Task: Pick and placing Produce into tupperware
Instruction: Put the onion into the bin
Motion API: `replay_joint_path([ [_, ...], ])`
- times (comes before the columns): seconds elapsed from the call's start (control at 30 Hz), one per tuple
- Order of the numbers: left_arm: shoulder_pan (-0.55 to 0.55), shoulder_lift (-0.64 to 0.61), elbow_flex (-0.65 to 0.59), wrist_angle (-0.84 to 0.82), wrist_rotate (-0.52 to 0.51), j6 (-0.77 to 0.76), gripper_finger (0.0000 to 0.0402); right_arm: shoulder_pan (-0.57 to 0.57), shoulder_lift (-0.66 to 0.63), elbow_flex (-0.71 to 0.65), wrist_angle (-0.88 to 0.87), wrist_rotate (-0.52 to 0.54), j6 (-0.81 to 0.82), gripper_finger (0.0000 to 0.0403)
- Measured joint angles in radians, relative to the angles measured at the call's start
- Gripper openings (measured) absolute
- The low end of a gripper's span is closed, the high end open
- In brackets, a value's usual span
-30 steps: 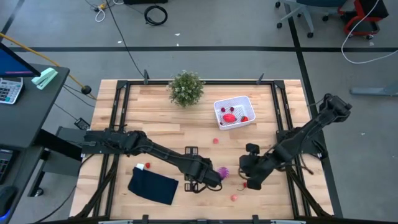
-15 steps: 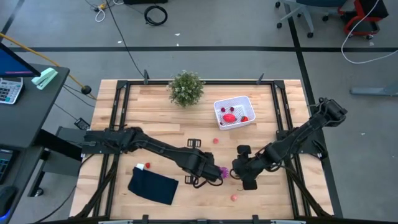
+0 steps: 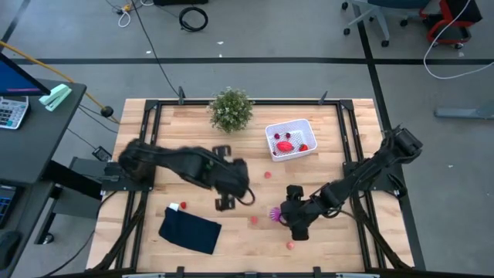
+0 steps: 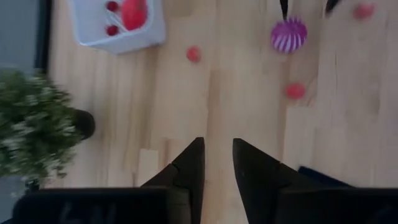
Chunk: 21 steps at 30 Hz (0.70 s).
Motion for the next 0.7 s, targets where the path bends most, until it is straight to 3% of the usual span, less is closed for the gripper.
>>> replay_joint_path([
  [0.3,0.043,-0.138,0.0,0.0,-0.007,-0.013,0.0074,-0.042,0.061,0.0,0.024,0.04,0.079,0.0284],
  [0.7,0.057,-0.164,0.0,0.0,-0.01,0.012,0.0067,-0.065,0.079,0.0,0.066,0.005,0.078,0.029],
])
